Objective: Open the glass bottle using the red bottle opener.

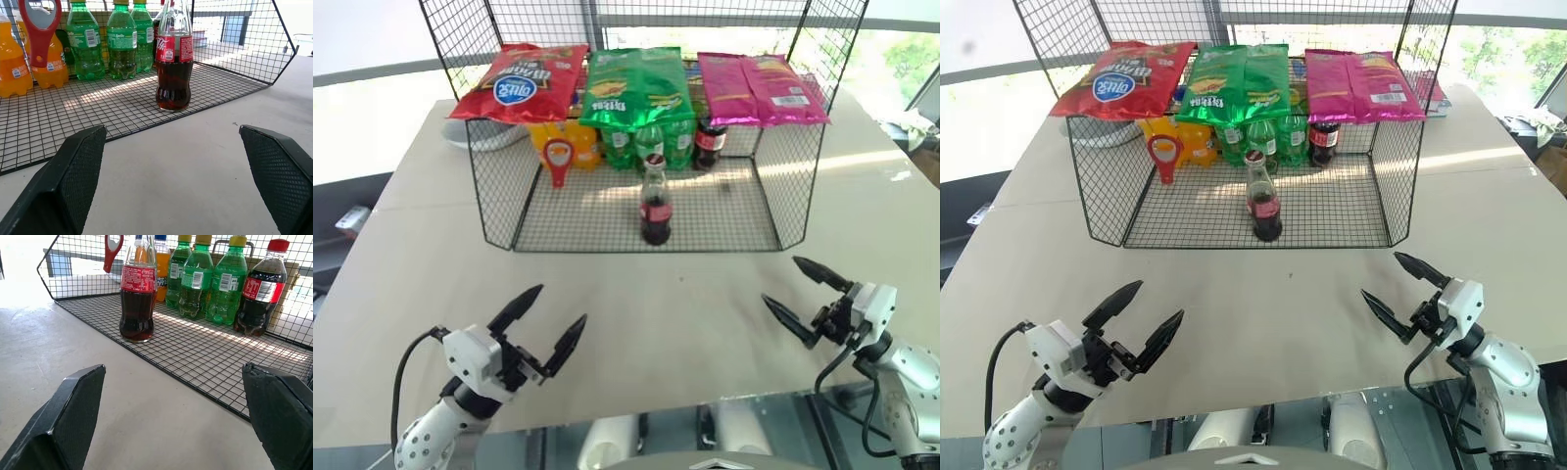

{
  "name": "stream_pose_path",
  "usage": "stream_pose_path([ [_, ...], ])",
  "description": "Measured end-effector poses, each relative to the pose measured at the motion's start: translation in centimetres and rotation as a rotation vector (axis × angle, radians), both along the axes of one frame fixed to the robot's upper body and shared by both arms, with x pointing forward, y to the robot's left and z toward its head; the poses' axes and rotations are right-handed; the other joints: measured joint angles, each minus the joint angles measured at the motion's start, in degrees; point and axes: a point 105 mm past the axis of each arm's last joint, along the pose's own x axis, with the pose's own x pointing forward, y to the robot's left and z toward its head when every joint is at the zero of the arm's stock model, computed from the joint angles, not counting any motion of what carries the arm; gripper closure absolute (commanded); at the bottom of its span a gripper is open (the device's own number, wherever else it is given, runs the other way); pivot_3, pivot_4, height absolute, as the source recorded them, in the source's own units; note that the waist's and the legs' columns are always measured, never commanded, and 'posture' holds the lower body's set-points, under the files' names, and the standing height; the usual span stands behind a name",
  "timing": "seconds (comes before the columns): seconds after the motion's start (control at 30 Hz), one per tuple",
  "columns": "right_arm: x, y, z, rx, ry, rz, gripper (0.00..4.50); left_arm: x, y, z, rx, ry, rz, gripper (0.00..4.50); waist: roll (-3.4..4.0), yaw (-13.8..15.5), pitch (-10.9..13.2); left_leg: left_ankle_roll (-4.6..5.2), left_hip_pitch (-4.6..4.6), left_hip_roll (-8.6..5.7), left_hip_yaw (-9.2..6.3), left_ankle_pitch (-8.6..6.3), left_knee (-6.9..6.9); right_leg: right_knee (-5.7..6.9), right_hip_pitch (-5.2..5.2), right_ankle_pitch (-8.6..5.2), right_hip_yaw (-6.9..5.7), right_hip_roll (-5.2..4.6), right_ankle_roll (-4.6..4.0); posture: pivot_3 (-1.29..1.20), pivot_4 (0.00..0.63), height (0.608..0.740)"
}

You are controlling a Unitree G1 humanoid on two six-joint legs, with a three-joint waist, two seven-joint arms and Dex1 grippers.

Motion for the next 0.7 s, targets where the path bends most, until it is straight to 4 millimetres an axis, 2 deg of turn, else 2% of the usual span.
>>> stream_pose_path([
  [0.1, -0.1, 0.2, 0.2, 0.009, -0.006, -0.006, 0.0, 0.5, 0.0, 0.4, -0.021, -0.004, 0.035, 0.02, 0.0, 0.0, 0.0, 0.0, 0.0, 0.0, -0.02, 0.0, 0.0, 0.0, 0.0, 0.0, 0.0, 0.0, 0.0, 0.0, 0.15, 0.74],
  [0.3, -0.3, 2.1, 1.0, 0.038, -0.018, 0.026, 0.0, 3.0, -0.1, 3.2, -0.123, -0.026, 0.124, 0.02, -0.01, 0.0, 0.0, 0.0, 0.02, 0.03, -0.04, 0.0, 0.02, 0.03, 0.01, 0.02, -0.01, 0.03, -0.01, 0.0, 0.15, 0.74],
  [0.4, -0.2, 3.1, 1.7, 0.039, -0.044, 0.072, 0.0, 4.5, 0.8, 4.2, -0.107, -0.031, 0.184, 0.02, -0.01, 0.0, 0.0, -0.01, 0.03, 0.04, -0.04, 0.01, 0.02, 0.05, 0.0, 0.03, -0.01, 0.1, -0.02, 0.0, 0.15, 0.74],
  [0.57, -0.6, 6.7, 6.0, 0.062, -0.204, 0.238, 0.0, 7.2, 1.5, 5.9, -0.117, -0.022, 0.247, 0.02, -0.04, 0.0, 0.0, -0.04, 0.02, 0.05, -0.1, 0.02, 0.03, 0.07, 0.0, 0.19, -0.05, 0.39, 0.18, 0.0, 0.15, 0.74],
  [0.7, -1.5, 8.7, 8.5, 0.037, -0.314, 0.357, 0.0, 9.5, 1.4, 7.4, -0.099, -0.034, 0.236, 0.02, -0.11, 0.2, 0.0, -0.32, 0.01, 0.03, -0.15, 0.18, 0.07, 0.07, 0.01, 0.2, -0.07, 0.44, 0.17, 0.0, 0.15, 0.74],
])
